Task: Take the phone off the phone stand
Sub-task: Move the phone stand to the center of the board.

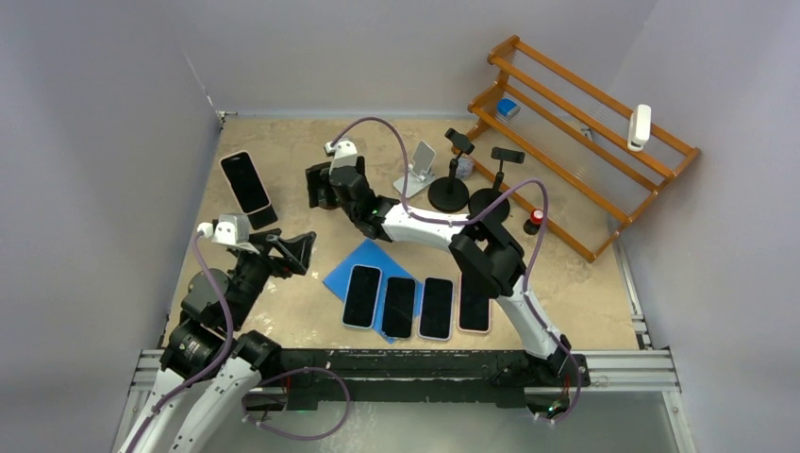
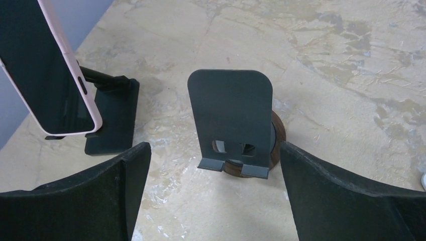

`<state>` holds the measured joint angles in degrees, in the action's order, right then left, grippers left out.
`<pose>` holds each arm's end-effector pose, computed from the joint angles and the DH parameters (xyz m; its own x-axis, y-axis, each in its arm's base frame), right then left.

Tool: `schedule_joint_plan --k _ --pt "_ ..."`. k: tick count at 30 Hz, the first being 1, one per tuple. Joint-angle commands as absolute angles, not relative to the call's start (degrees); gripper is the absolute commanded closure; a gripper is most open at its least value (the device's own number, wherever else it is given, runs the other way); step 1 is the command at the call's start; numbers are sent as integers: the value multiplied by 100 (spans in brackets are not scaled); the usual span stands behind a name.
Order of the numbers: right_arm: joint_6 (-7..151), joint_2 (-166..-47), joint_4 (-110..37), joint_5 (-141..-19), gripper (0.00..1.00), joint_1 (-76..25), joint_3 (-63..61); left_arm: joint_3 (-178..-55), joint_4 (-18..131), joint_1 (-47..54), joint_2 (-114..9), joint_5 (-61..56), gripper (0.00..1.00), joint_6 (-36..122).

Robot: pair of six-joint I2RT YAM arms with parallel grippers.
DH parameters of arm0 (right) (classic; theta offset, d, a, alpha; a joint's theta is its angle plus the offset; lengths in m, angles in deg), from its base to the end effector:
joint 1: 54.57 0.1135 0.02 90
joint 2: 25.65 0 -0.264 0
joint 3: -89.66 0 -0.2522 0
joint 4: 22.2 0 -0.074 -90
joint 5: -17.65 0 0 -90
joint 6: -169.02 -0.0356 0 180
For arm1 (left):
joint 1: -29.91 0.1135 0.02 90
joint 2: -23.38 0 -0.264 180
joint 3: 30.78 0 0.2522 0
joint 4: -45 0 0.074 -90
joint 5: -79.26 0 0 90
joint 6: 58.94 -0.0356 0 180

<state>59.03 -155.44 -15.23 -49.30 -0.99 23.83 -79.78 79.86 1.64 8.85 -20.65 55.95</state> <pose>0.3303 0.4241 0.2324 -0.2585 0.1795 -0.9492 -0.4493 0.8475 0.2826 0.0746 -0.0332 0.3217 -0.1380 -0.3965 -0.9076 0.2832 0.8623 -0.4198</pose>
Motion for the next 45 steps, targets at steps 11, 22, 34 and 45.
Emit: schedule_joint_plan --k 11,22,34,45 --pt "5960 -15425 -575 -6998 2 -806 2364 -8128 7798 140 836 -2032 19 5538" --pt "6382 -15997 -647 -8403 5 -996 2883 -8120 7741 144 733 -2023 19 5497" --pt "6461 -16227 -634 -8536 36 -986 3076 -8119 7748 144 678 -2019 19 5490" --pt "6531 -15986 -108 -8043 68 -983 2582 -8128 7742 144 618 -2014 19 5497"
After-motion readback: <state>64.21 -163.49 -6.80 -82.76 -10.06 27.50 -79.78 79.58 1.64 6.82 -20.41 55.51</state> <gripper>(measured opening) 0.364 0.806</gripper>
